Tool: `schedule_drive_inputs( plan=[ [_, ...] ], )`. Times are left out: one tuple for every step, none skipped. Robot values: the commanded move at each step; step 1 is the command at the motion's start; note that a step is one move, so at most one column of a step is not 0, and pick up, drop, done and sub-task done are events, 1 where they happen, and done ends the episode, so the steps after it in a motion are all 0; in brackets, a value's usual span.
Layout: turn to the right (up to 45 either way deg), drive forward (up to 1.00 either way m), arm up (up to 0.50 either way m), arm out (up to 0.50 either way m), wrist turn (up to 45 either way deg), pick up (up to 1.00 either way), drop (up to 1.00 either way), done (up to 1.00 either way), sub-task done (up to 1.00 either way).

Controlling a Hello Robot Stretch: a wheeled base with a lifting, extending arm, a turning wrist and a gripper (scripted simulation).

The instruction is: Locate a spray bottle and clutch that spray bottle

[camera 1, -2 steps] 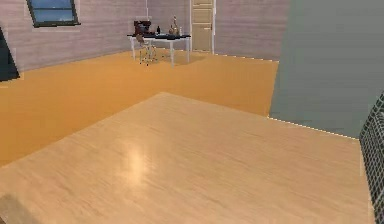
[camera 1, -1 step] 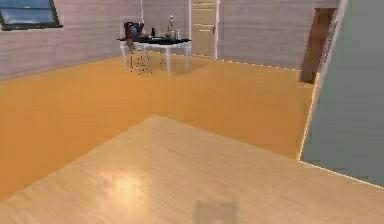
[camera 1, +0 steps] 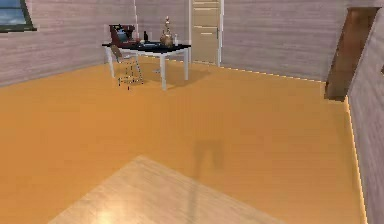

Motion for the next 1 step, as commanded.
schedule_drive_inputs(
  plan=[
    [0.0, 1.0, 0.0, 0.0, 0.0, 0.0, 0.0, 0.0, 0.0]
  ],
)
